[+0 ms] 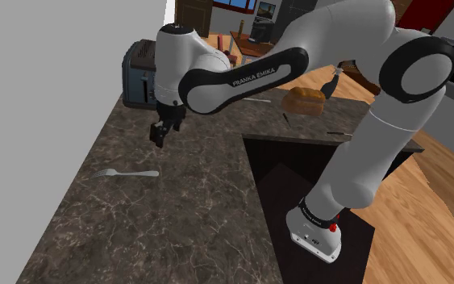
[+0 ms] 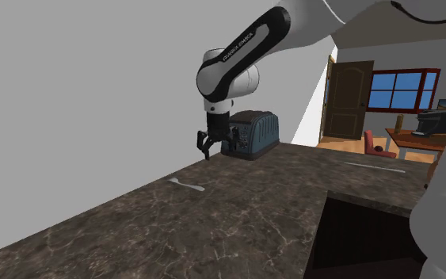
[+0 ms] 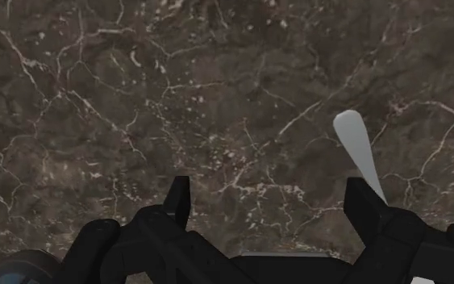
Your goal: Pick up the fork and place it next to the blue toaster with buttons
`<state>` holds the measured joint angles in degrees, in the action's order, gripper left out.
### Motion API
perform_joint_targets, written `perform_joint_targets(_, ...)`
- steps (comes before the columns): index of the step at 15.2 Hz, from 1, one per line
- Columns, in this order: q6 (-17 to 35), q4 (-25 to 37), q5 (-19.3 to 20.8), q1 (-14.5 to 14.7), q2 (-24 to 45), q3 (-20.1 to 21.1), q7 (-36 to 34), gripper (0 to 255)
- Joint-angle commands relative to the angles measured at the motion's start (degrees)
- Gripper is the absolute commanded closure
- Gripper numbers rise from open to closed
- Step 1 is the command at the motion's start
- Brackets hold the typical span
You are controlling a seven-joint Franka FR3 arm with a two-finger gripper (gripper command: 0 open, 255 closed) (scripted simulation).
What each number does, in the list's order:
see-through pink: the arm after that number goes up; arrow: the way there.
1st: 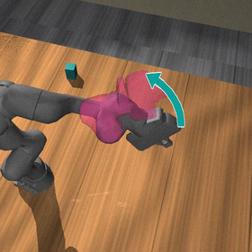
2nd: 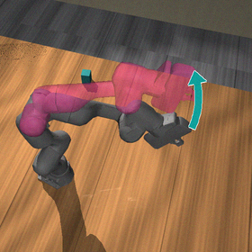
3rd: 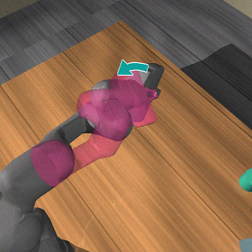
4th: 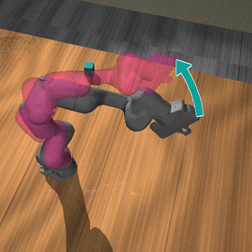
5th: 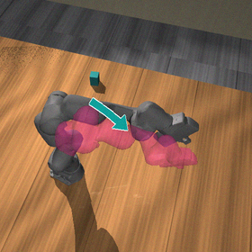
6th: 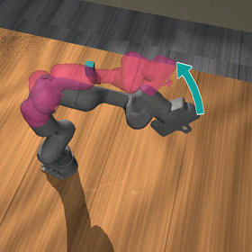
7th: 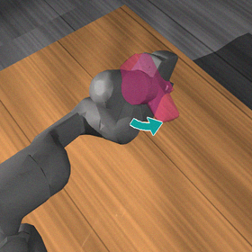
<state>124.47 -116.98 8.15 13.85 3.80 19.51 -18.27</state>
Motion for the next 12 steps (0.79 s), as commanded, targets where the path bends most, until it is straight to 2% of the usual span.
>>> perform_joint_targets(1, 0.6, 3.0, 2.1, 1.2, 4.0, 0.8, -1.9, 0)
perform_joint_targets(6, 0.8, 11.9, 7.3, 5.0, 14.0, 1.5, -5.5, 0)
perform_joint_targets(12, -0.8, 25.0, 12.6, 10.9, 26.2, 1.1, -8.0, 0)
